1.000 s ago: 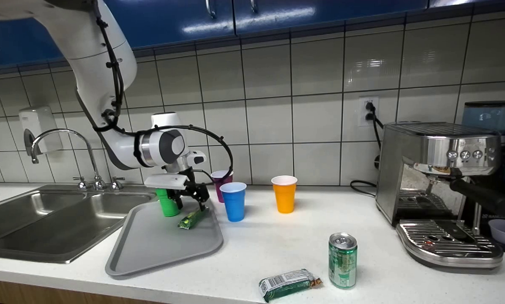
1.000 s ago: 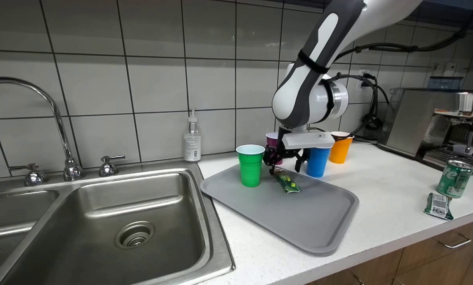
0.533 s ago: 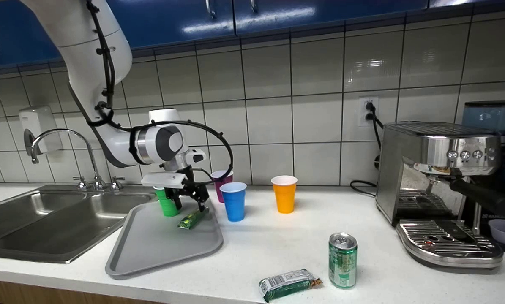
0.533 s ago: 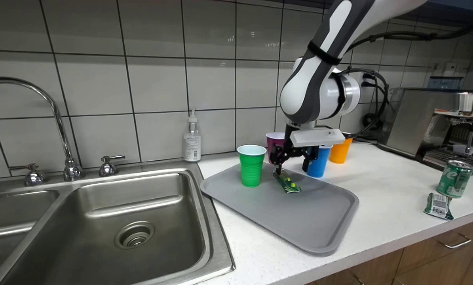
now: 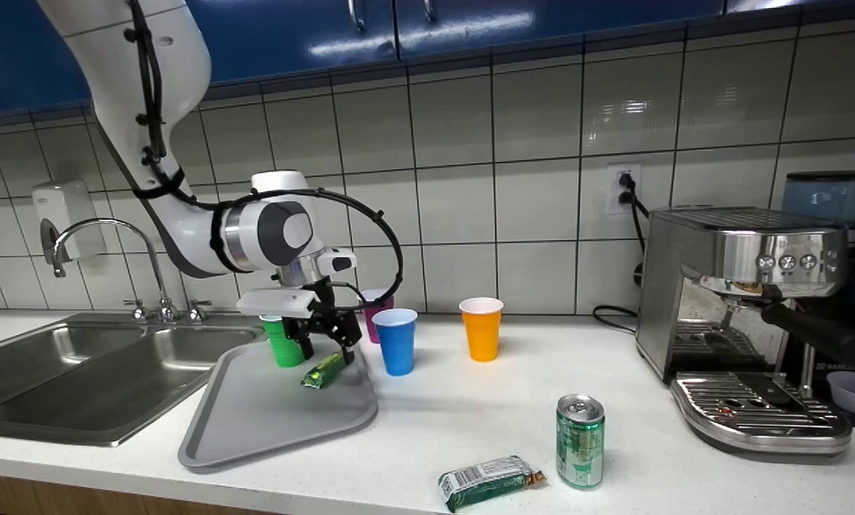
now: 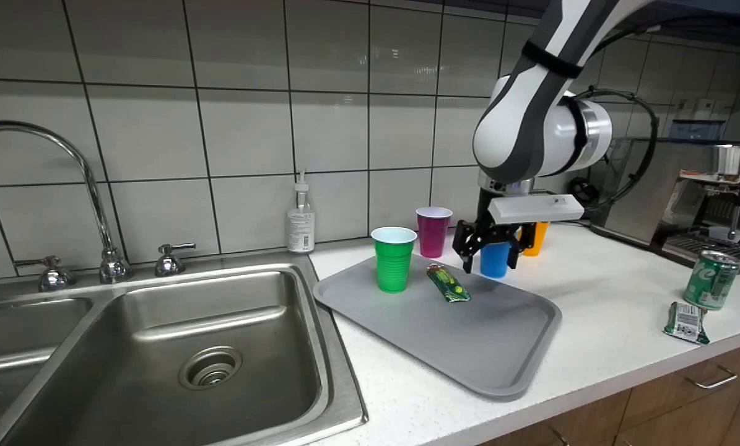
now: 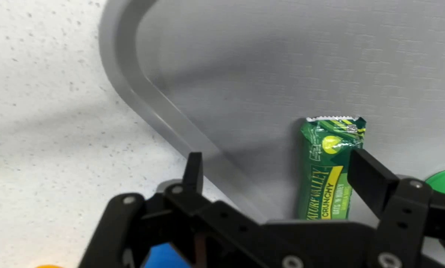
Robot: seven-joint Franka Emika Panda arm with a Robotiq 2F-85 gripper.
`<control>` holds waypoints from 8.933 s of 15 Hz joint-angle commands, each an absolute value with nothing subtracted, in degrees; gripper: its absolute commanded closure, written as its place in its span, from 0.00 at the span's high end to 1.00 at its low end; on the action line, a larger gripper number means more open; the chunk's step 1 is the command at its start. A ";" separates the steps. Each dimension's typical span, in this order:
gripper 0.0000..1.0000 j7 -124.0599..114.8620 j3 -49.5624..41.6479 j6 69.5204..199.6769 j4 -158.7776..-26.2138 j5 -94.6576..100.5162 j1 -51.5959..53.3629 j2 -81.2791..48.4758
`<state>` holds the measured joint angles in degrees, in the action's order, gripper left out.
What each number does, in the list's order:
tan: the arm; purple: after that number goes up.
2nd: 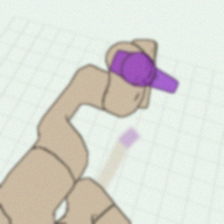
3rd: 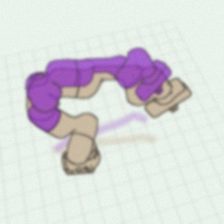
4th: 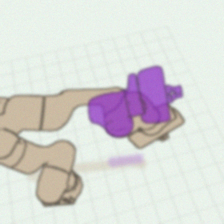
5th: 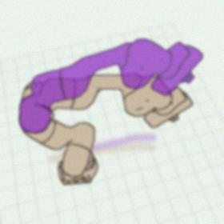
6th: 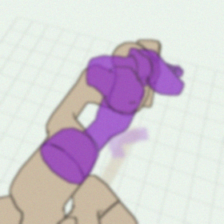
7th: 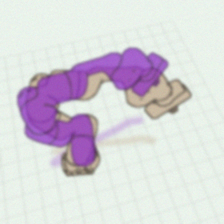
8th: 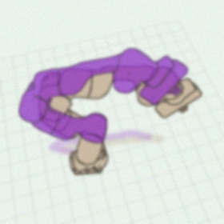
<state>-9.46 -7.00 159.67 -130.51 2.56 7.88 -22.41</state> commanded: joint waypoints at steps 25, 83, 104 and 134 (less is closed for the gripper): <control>1.00 -34.74 -25.84 160.35 -137.99 15.96 7.88 -15.20; 1.00 -27.00 -20.26 169.74 -139.13 -13.93 -10.12 -26.84; 0.15 -25.70 -21.04 168.65 -139.05 -12.89 -9.03 -26.15; 0.15 -28.93 -29.27 159.33 -145.14 15.94 11.30 -11.13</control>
<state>-27.75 -31.36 162.52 -144.78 12.82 12.55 -14.38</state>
